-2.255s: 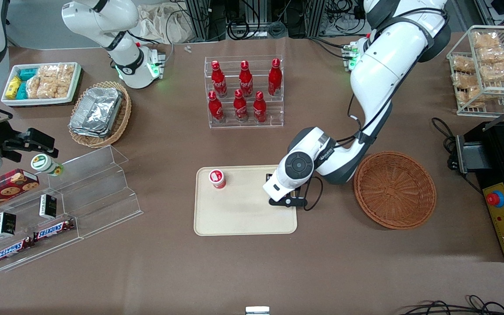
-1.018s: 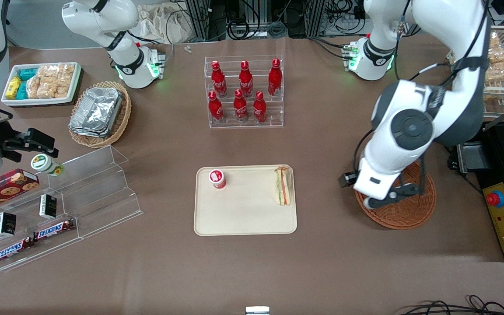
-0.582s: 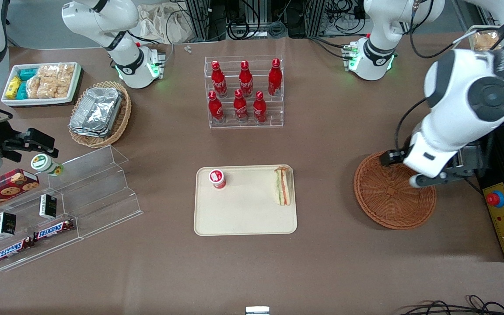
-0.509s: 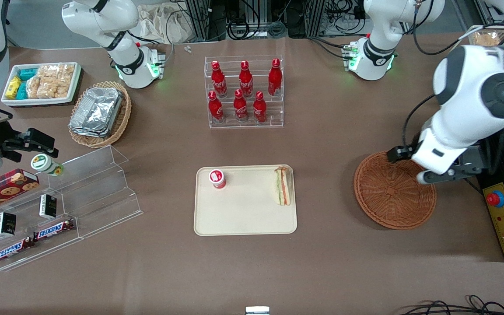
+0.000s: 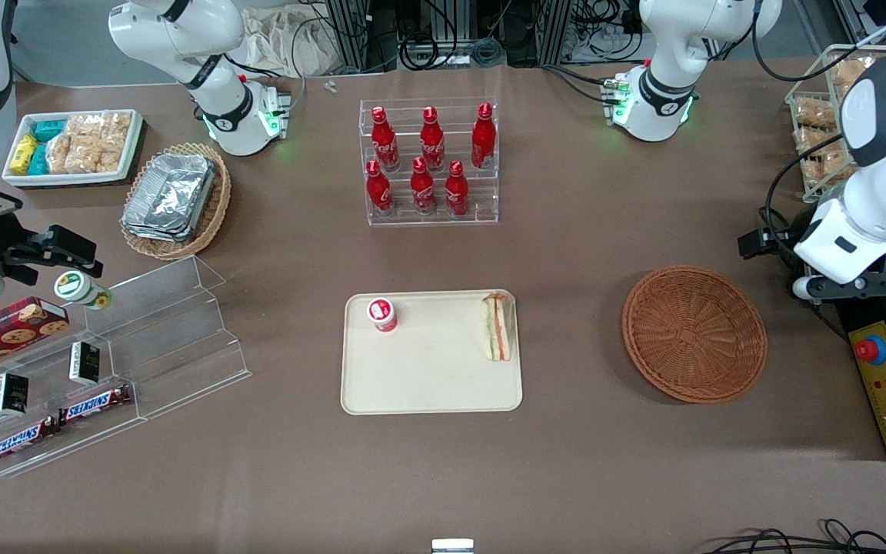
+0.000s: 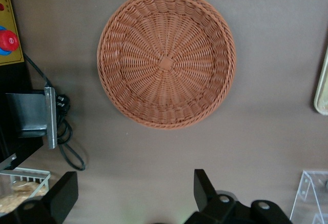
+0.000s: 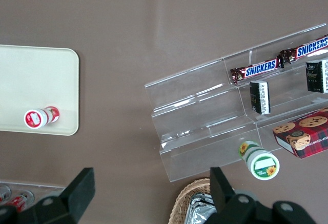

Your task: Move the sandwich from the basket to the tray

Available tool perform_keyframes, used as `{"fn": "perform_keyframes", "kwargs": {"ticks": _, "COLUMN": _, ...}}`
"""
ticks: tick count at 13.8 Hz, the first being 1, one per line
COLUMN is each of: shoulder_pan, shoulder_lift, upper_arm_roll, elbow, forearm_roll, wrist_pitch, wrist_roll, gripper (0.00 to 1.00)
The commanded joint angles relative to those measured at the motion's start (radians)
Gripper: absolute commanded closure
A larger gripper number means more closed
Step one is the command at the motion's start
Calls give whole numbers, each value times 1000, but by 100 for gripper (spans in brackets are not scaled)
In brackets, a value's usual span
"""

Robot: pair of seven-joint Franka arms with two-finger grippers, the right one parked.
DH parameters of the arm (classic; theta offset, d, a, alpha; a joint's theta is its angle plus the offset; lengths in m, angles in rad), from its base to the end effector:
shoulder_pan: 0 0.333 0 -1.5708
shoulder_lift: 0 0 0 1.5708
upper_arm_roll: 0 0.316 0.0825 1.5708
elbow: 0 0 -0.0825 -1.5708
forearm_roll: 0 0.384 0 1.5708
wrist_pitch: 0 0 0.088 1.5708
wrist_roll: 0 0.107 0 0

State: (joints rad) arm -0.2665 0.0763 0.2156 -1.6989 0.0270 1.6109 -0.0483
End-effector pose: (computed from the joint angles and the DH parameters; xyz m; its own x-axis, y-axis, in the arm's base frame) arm 0.5673 -0.0296 0.5257 0.9872 -0.0010 -0.1596 -0.0092 -0.9987 -0.0505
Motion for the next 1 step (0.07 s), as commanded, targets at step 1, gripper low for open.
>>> {"fn": "perform_keyframes", "kwargs": {"ticks": 1, "shoulder_pan": -7, "shoulder_lift": 52, "upper_arm_roll": 7, "elbow": 111, "forearm_roll": -4, "wrist_pitch": -65, "wrist_roll": 79, "gripper": 0}}
